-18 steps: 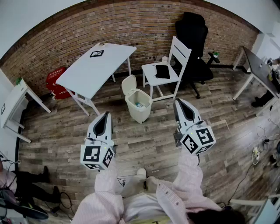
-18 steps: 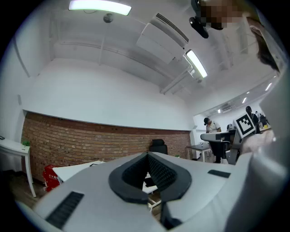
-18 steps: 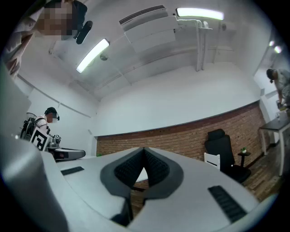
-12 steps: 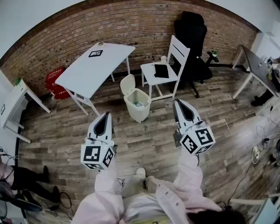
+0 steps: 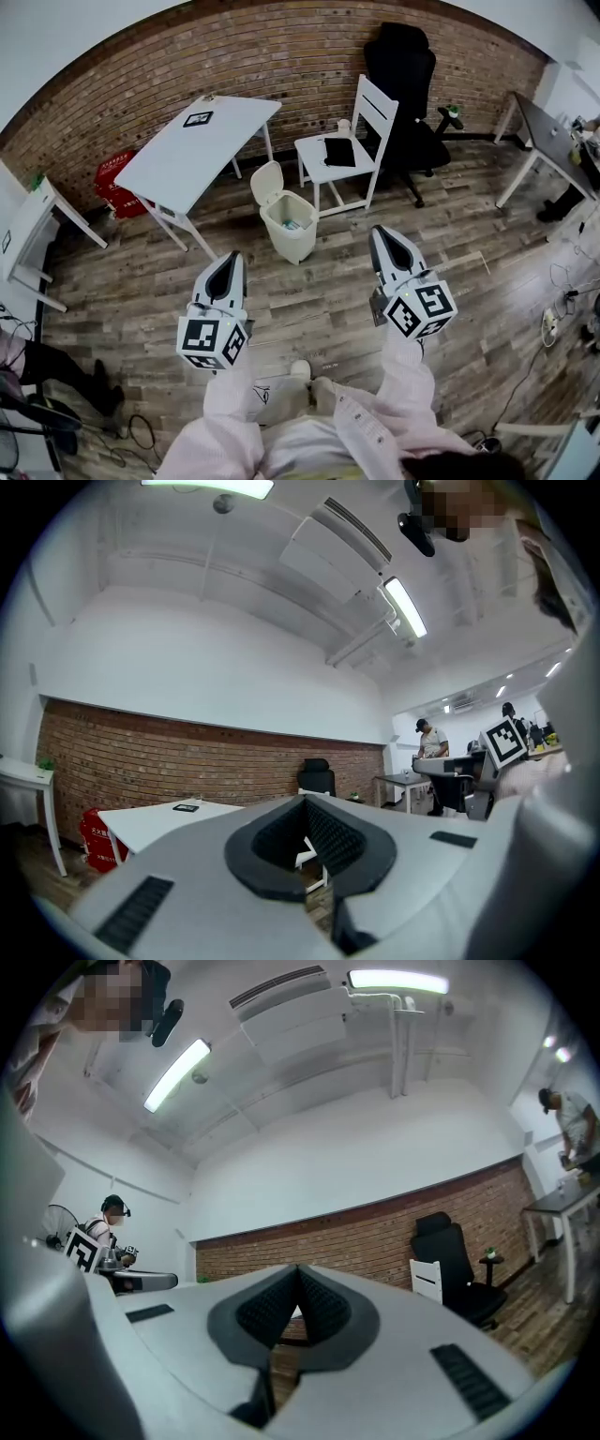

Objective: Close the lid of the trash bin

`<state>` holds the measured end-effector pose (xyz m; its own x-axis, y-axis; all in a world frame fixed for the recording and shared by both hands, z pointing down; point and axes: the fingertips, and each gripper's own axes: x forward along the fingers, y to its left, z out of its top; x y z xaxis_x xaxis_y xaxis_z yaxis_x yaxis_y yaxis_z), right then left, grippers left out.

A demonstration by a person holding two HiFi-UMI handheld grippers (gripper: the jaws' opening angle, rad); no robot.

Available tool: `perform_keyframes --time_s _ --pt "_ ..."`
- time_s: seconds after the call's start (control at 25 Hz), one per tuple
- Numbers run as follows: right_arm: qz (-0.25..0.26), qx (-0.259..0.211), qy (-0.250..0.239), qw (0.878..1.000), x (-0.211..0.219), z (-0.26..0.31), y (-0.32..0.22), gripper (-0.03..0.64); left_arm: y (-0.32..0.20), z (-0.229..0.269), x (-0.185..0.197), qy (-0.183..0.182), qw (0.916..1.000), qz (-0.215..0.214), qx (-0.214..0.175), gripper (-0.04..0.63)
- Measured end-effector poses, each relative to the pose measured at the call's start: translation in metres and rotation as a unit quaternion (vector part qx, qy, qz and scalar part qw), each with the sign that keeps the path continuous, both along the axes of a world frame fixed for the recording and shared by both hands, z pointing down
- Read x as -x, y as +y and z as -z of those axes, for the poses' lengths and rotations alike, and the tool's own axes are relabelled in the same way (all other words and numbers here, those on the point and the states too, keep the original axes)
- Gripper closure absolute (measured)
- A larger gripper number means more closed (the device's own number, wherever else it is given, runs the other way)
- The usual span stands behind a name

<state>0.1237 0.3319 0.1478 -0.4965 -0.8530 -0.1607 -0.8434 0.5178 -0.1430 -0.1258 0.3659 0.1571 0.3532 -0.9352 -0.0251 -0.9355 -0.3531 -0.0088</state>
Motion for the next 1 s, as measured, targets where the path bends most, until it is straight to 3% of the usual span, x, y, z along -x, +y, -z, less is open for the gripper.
perform_keyframes --time_s 0.48,0.8,1.0 --pt "0.008 0.017 -0.006 1.0 -0.006 -0.008 -0.009 0.614 -0.008 -0.007 -0.015 0.024 0.9996 -0.016 0.004 0.603" --pt "0.009 0.027 -0.003 1.0 -0.003 -0.021 -0.037 0.614 -0.042 -0.019 -0.003 0.031 0.9993 0.015 0.014 0.599" --pt "0.005 0.032 -0.005 0.999 0.002 -0.026 -0.072 0.614 -0.079 -0.022 0.004 0.037 0.9991 0.009 0.016 0.491"
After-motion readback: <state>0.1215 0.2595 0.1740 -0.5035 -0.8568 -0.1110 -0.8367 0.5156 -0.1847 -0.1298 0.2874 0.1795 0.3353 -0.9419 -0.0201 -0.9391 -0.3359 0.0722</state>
